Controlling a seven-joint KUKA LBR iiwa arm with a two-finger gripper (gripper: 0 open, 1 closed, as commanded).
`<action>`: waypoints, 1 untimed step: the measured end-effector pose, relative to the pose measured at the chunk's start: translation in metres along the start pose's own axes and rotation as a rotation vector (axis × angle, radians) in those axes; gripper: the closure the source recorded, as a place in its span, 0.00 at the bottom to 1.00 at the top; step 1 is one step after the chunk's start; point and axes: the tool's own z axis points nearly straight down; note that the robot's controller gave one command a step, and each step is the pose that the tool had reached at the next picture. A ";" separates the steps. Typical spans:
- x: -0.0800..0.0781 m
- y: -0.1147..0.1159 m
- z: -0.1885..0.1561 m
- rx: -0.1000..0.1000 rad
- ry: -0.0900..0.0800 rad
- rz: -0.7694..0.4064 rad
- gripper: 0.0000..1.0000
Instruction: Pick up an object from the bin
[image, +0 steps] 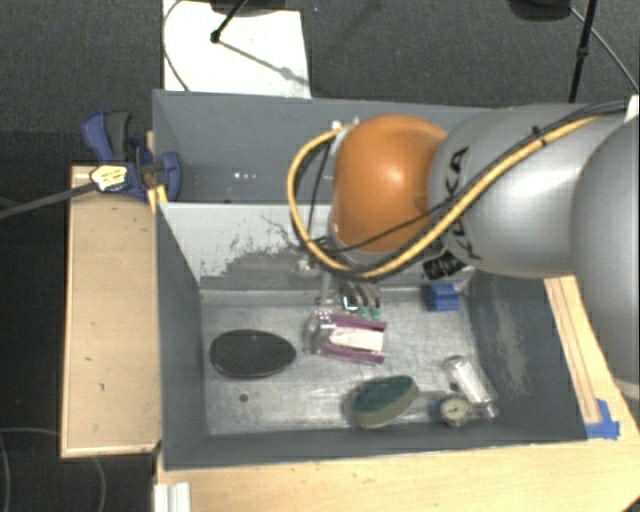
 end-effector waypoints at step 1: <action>0.041 0.039 0.088 0.000 0.002 0.109 0.00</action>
Offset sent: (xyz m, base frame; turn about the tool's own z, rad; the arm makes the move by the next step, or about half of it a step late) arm -0.0380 0.0370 -0.0841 0.1119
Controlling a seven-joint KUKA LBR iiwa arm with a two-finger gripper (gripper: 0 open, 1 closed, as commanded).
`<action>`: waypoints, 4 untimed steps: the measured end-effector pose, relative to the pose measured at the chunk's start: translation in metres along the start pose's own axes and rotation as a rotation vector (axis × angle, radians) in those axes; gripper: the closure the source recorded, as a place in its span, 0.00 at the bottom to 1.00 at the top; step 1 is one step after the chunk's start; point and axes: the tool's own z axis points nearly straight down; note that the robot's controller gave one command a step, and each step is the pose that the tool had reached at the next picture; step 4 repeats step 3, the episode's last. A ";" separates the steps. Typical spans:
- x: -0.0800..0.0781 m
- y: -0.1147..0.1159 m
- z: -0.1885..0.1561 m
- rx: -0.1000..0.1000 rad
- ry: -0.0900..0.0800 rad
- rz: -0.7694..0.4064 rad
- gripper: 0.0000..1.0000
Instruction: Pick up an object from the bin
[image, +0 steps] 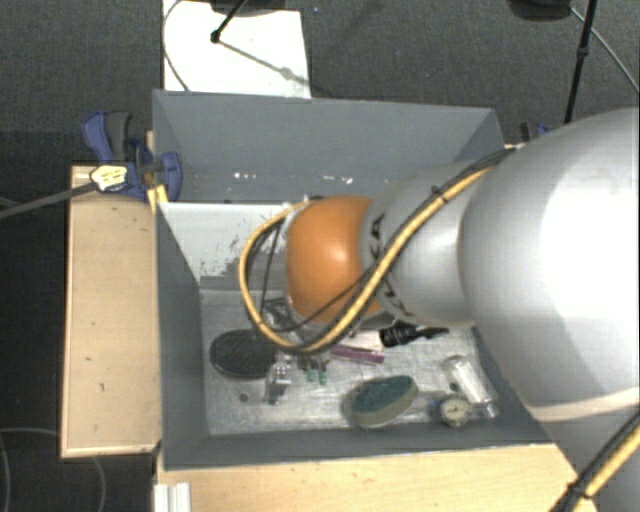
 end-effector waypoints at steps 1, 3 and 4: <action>-0.003 0.031 0.018 -0.003 -0.013 -0.132 0.00; 0.008 0.009 -0.155 -0.002 -0.016 -0.327 1.00; 0.008 0.009 -0.155 -0.002 -0.016 -0.327 1.00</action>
Offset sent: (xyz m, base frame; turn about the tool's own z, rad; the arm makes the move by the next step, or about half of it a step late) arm 0.0051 0.0295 -0.0189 -0.1322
